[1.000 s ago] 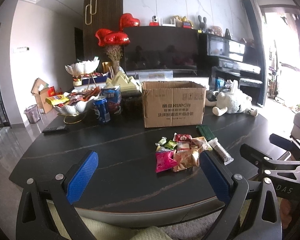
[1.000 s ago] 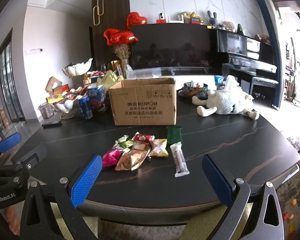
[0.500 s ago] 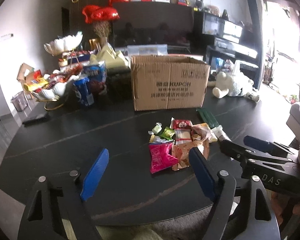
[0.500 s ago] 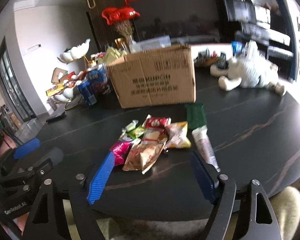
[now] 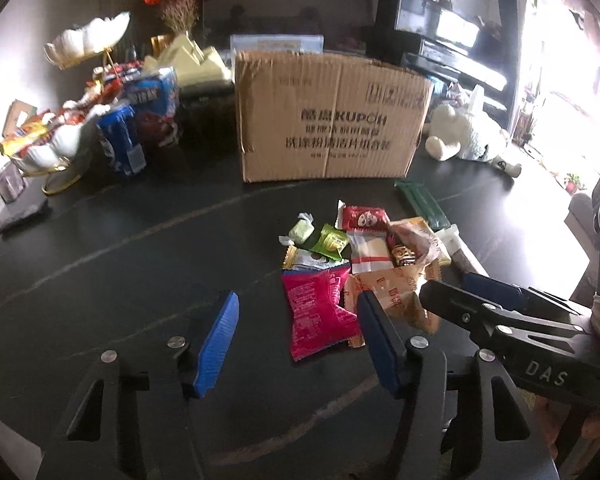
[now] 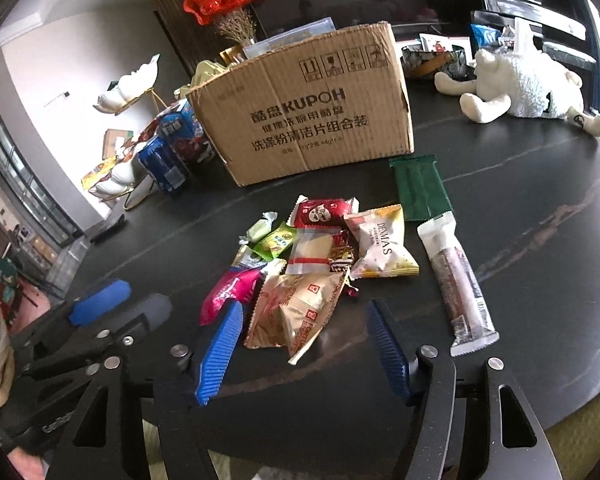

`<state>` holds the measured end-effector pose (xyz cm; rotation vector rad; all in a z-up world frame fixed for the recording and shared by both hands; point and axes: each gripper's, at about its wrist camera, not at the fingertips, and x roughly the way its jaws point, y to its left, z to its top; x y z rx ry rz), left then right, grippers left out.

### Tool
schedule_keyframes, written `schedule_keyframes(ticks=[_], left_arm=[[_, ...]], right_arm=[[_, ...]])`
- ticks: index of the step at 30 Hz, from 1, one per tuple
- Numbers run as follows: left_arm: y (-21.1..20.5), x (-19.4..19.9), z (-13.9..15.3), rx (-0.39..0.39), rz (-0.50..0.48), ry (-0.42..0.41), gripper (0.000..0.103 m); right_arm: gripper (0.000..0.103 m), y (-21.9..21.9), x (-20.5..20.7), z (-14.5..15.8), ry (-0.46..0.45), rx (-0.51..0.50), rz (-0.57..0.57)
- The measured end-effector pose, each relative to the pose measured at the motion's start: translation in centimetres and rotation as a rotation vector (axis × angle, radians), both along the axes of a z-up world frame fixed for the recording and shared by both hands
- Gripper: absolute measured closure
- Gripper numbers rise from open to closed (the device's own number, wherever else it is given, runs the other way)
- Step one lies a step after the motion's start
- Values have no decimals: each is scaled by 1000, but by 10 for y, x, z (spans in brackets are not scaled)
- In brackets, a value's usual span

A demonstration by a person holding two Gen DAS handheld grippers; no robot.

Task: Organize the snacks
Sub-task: 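Grasp the pink snack bag with the left tool while the right tool grasps the beige pastry bag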

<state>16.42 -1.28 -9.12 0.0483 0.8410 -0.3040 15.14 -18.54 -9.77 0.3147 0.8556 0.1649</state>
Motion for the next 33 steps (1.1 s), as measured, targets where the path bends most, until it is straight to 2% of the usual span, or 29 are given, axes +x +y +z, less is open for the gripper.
schedule_keyframes(ticks=[9,17,22,33], left_arm=[[-9,25,-23,-44,-56,98,53],[-12,41,-37,-60,-50,144,56],[-14,46,-46,-82,-62,184,64],[-13,41,-43,-93,-47,178,68]], right_arm=[[45,1,11,-12,33,27,4],[48,-1,24,-26,74,79,4],[51,1,27,-31,89,89,13],[64,5,25,-28,68,64,30]])
